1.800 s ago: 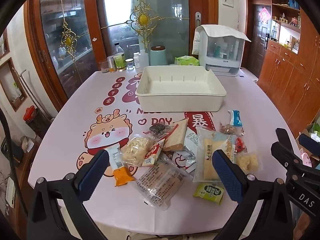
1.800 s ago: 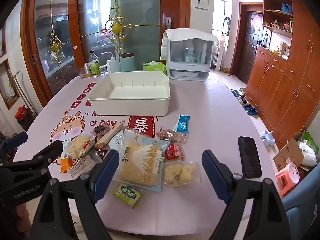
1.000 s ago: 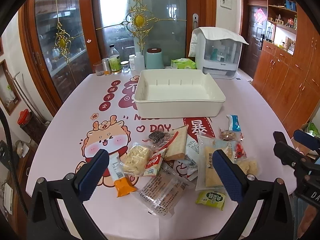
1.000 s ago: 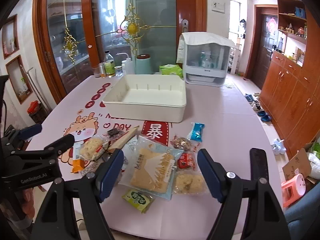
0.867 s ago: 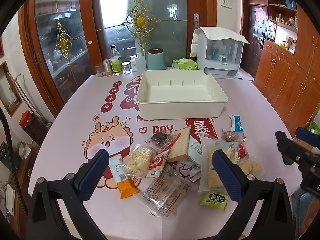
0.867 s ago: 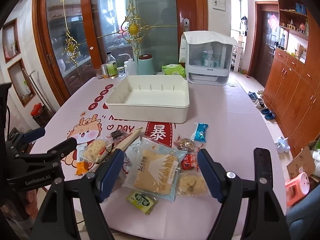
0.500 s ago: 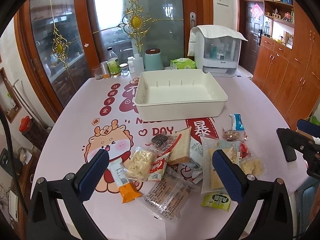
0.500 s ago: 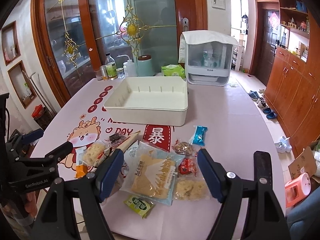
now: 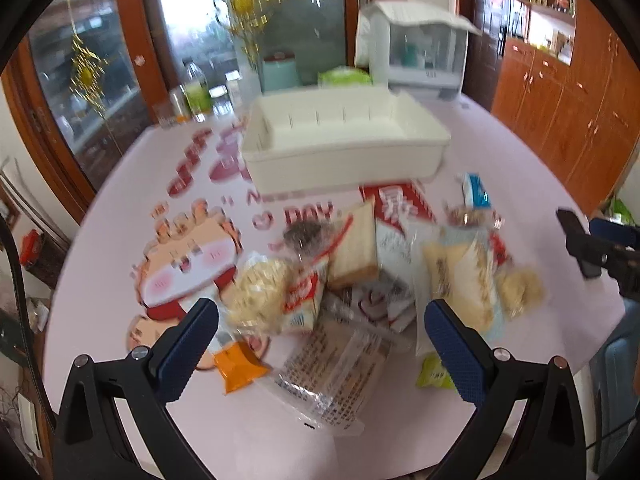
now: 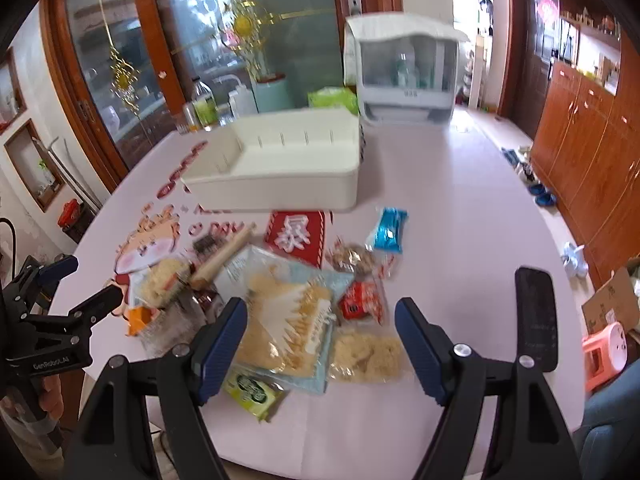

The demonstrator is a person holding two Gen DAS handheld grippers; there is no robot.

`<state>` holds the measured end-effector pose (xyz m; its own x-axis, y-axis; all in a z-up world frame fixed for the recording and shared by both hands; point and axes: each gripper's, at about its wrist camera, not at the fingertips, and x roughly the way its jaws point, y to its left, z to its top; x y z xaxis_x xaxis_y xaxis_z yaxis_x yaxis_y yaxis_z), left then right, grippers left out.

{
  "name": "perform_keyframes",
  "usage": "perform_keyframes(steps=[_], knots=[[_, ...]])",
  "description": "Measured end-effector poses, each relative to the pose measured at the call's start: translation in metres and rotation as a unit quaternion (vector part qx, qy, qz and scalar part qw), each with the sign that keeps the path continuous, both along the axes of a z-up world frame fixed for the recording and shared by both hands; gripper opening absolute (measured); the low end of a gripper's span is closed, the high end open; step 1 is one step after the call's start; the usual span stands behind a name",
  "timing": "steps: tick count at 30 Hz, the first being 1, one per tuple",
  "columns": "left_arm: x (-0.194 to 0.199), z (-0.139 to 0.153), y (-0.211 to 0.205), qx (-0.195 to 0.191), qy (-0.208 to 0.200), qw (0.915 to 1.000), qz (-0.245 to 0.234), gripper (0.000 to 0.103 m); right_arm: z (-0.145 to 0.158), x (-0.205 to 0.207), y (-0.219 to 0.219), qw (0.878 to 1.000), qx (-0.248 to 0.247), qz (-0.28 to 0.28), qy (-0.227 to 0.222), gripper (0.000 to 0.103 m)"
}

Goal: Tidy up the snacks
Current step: 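Move both tools toward the snack pile in front of the tray, then grasp the clear crumbly-pastry bag with the right tool while the left tool grasps the clear printed bag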

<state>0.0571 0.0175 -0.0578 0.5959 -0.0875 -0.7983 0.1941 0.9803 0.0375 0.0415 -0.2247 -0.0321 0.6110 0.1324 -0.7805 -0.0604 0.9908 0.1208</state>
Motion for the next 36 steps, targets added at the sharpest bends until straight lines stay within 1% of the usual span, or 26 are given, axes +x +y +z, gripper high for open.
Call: perform_keyframes(steps=[3, 6, 10, 12, 15, 18, 21, 27, 28, 29, 30, 31, 36], knots=[[0.006, -0.027, 0.003, -0.007, 0.034, 0.9994, -0.008, 0.103, -0.025, 0.006, -0.006, 1.0, -0.004, -0.004, 0.021, 0.077], [0.011, -0.054, 0.004, 0.001, 0.057, 0.9983, -0.01, 0.103, -0.05, 0.012, -0.012, 0.999, -0.005, -0.008, 0.045, 0.077], [0.015, -0.083, 0.003, 0.008, 0.09, 0.9958, -0.019, 0.103, -0.085, 0.02, -0.021, 0.997, 0.004, -0.017, 0.081, 0.077], [0.017, -0.092, 0.001, 0.017, 0.097, 0.9949, -0.021, 0.103, -0.101, 0.024, -0.025, 0.995, 0.008, -0.022, 0.097, 0.077], [0.019, -0.103, -0.002, 0.028, 0.108, 0.9935, -0.022, 0.103, -0.121, 0.029, -0.027, 0.993, 0.0, -0.027, 0.118, 0.077], [0.023, -0.112, -0.003, 0.028, 0.125, 0.9915, -0.024, 0.103, -0.127, 0.03, -0.028, 0.993, -0.02, -0.03, 0.114, 0.077], [0.028, -0.119, -0.005, 0.031, 0.139, 0.9894, -0.026, 0.103, -0.128, 0.032, -0.029, 0.993, -0.024, -0.027, 0.111, 0.08], [0.034, -0.131, -0.013, 0.046, 0.155, 0.9865, -0.03, 0.103, -0.136, 0.042, -0.029, 0.993, -0.034, -0.026, 0.114, 0.086], [0.035, -0.132, -0.013, 0.045, 0.157, 0.9861, -0.03, 0.103, -0.14, 0.044, -0.03, 0.991, -0.034, -0.028, 0.124, 0.086], [0.037, -0.132, -0.012, 0.041, 0.157, 0.9863, -0.029, 0.103, -0.144, 0.046, -0.032, 0.99, -0.027, -0.029, 0.133, 0.086], [0.038, -0.133, -0.011, 0.038, 0.159, 0.9862, -0.029, 0.103, -0.148, 0.047, -0.035, 0.989, -0.007, -0.03, 0.143, 0.087], [0.039, -0.134, -0.01, 0.034, 0.161, 0.986, -0.028, 0.103, -0.147, 0.047, -0.037, 0.99, -0.003, -0.033, 0.136, 0.088], [0.041, -0.136, -0.005, 0.019, 0.162, 0.9863, -0.024, 0.103, -0.149, 0.048, -0.035, 0.989, -0.012, -0.034, 0.141, 0.087]])
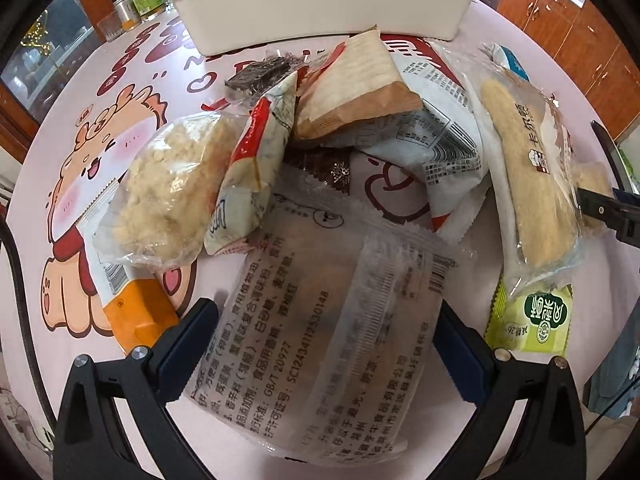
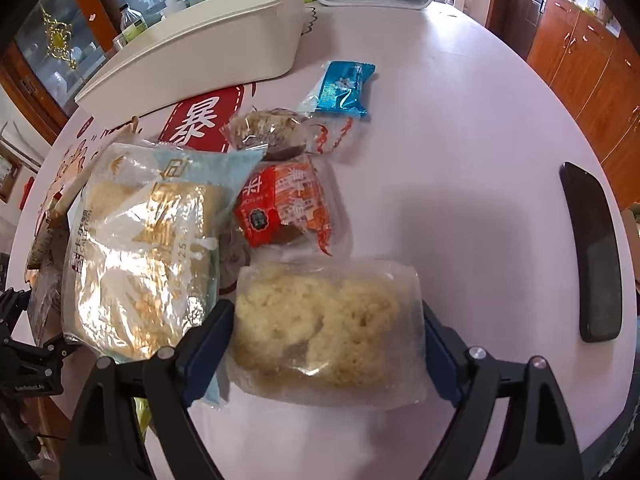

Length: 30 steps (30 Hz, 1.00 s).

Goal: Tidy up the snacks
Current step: 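Grasp the clear crumbly-pastry bag with the right tool while the left tool grasps the clear printed bag, then lift both held bags and carry them over the white tray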

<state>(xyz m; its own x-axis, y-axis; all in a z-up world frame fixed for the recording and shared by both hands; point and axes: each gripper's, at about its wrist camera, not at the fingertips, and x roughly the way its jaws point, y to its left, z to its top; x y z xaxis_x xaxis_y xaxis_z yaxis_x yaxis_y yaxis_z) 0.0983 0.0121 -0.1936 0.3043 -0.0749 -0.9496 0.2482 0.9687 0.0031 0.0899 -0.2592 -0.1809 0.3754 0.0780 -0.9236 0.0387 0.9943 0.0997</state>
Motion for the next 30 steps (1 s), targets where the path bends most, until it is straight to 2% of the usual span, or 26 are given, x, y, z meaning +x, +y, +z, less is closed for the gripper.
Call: perform_keyframes(steps=[4, 13, 15, 16, 19, 25, 30], knots=[[-0.002, -0.001, 0.002, -0.005, -0.009, 0.9999, 0.002, 0.101, 0.001, -0.002, 0.004, 1.0, 0.001, -0.003, 0.0, 0.076], [-0.015, 0.0, 0.002, -0.011, -0.026, 0.9996, 0.0, 0.102, 0.003, -0.011, 0.007, 1.0, -0.002, -0.007, -0.004, 0.071], [-0.017, 0.002, 0.003, -0.012, -0.028, 0.9996, 0.001, 0.095, 0.004, -0.012, 0.009, 1.0, -0.004, -0.005, -0.006, 0.07], [-0.019, 0.005, 0.002, -0.014, -0.033, 0.9994, -0.003, 0.084, 0.004, -0.013, 0.01, 1.0, -0.005, -0.004, -0.007, 0.07], [-0.022, 0.011, 0.003, -0.018, -0.029, 0.9994, 0.001, 0.076, 0.008, -0.016, 0.014, 1.0, -0.009, -0.003, -0.01, 0.069], [-0.023, 0.029, 0.013, -0.028, -0.017, 0.9991, 0.025, 0.072, 0.038, -0.025, 0.02, 0.999, -0.018, 0.003, -0.049, 0.068], [-0.025, 0.074, 0.018, -0.041, -0.058, 0.9972, 0.024, 0.072, 0.079, -0.028, 0.032, 0.995, -0.016, 0.025, -0.099, 0.068]])
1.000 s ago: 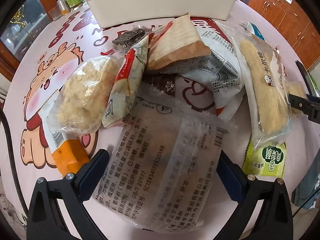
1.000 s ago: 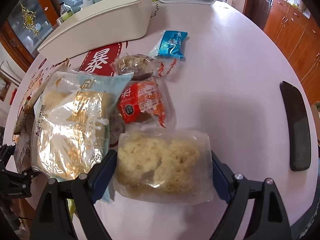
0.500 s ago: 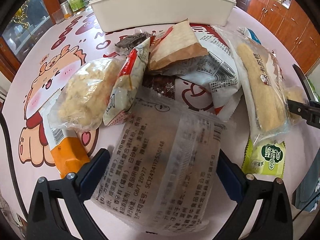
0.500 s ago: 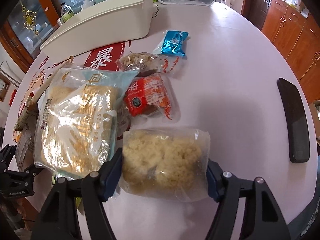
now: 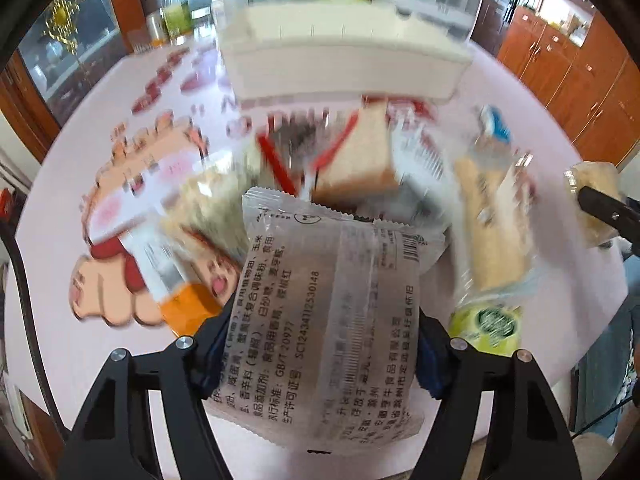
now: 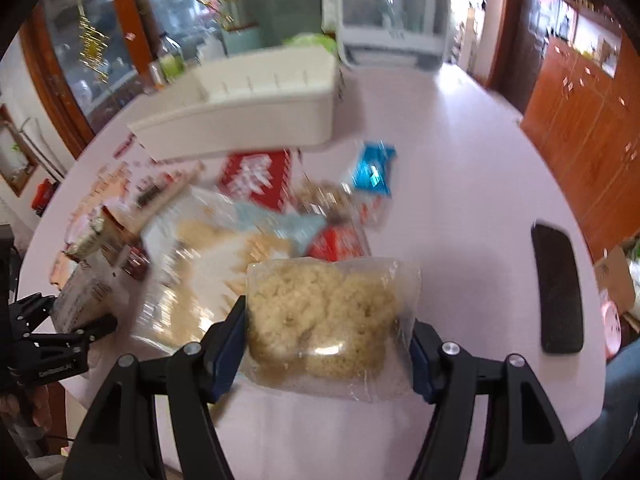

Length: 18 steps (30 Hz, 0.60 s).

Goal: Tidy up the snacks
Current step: 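Lift both held bags and carry them over the white tray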

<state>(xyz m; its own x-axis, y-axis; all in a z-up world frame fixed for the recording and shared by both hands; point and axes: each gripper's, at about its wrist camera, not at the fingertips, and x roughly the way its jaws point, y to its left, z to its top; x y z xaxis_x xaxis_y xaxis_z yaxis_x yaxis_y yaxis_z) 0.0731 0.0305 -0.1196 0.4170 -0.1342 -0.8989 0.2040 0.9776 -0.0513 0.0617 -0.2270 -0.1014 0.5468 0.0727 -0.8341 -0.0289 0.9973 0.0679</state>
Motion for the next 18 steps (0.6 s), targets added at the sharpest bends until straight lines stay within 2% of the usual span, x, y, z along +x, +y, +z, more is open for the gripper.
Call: perform_keyframes(steps=[4, 10, 14, 18], knots=[[0.01, 0.047, 0.002, 0.003, -0.048, 0.9988, -0.005, 0.072, 0.032, 0.006, 0.009, 0.999, 0.012, 0.019, -0.033, 0.068], [0.052, 0.121, -0.003, 0.02, -0.112, 0.9934, -0.015, 0.072, 0.093, 0.037, 0.024, 0.995, 0.021, 0.047, -0.081, 0.069], [0.091, 0.165, -0.013, 0.054, -0.168, 0.9843, -0.01, 0.073, 0.134, 0.07, 0.027, 0.992, 0.029, 0.05, -0.108, 0.069], [0.145, 0.189, -0.022, 0.07, -0.183, 0.9807, -0.001, 0.073, 0.169, 0.116, 0.032, 0.991, 0.03, 0.043, -0.124, 0.069]])
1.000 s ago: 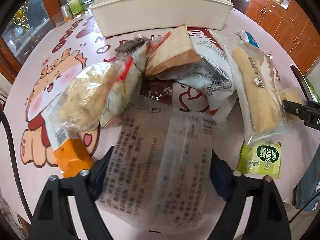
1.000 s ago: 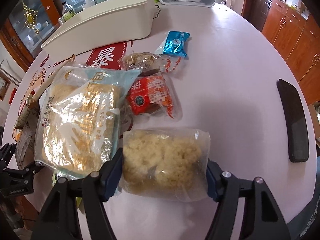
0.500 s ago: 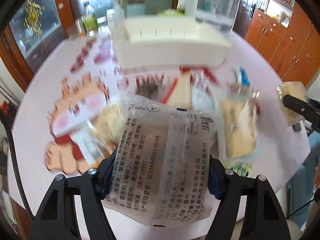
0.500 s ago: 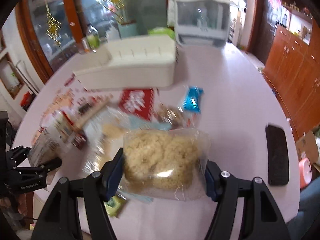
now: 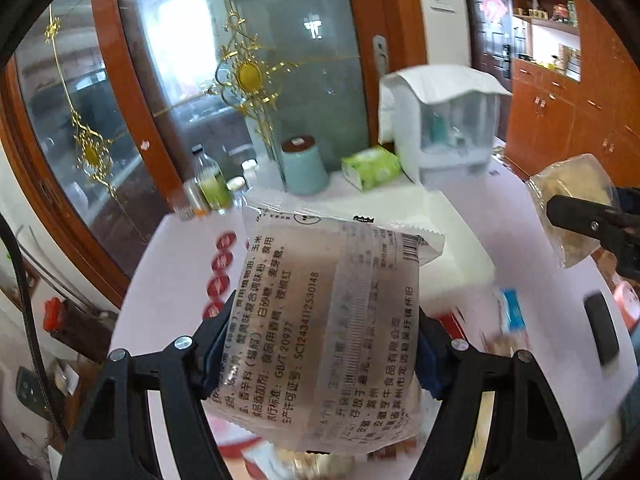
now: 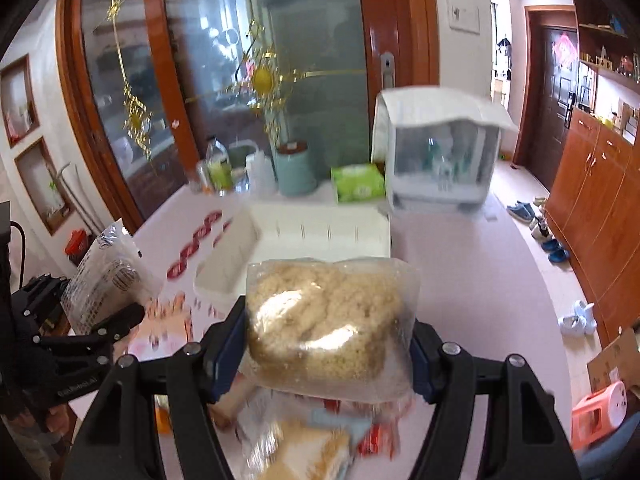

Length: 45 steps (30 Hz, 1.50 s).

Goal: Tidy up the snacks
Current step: 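Lift both held bags and carry them over the white tray, then open both tools to drop the bags into the white tray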

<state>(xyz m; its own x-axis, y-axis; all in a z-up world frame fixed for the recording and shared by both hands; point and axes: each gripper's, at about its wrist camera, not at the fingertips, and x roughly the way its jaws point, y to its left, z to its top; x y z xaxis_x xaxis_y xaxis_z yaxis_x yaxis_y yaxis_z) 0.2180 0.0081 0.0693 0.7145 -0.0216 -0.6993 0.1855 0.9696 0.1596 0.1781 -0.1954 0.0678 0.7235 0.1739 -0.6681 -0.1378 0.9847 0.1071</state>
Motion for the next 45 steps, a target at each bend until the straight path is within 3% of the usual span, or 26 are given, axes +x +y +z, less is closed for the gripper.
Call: perform_keyframes(steps=[4, 8, 15, 20, 26, 28, 33, 45], knots=[[0.058, 0.008, -0.005, -0.004, -0.003, 0.9999, 0.011, 0.073, 0.021, 0.059, 0.007, 1.0, -0.018, -0.019, 0.0, 0.069], [0.113, 0.001, -0.003, -0.029, 0.011, 0.9991, 0.027, 0.073, 0.016, 0.113, 0.007, 0.999, -0.018, -0.038, 0.025, 0.069], [0.177, -0.046, -0.005, -0.047, 0.035, 0.9971, 0.049, 0.074, -0.032, 0.19, 0.004, 0.995, -0.022, -0.049, 0.081, 0.069], [0.205, -0.081, -0.006, -0.051, 0.072, 0.9943, 0.059, 0.089, -0.066, 0.214, 0.016, 0.992, -0.034, -0.032, 0.114, 0.071], [0.212, -0.1, -0.009, -0.042, 0.096, 0.9932, 0.05, 0.089, -0.092, 0.231, 0.024, 0.99, -0.007, -0.017, 0.138, 0.072], [0.21, -0.099, -0.009, -0.045, 0.099, 0.9929, 0.049, 0.089, -0.093, 0.23, 0.025, 0.992, -0.002, -0.021, 0.122, 0.082], [0.204, -0.095, -0.005, -0.053, 0.103, 0.9921, 0.049, 0.089, -0.089, 0.226, 0.021, 0.994, 0.001, -0.027, 0.104, 0.093], [0.15, -0.054, -0.005, -0.033, 0.071, 0.996, 0.043, 0.09, -0.064, 0.188, 0.006, 0.994, -0.027, -0.054, 0.088, 0.094]])
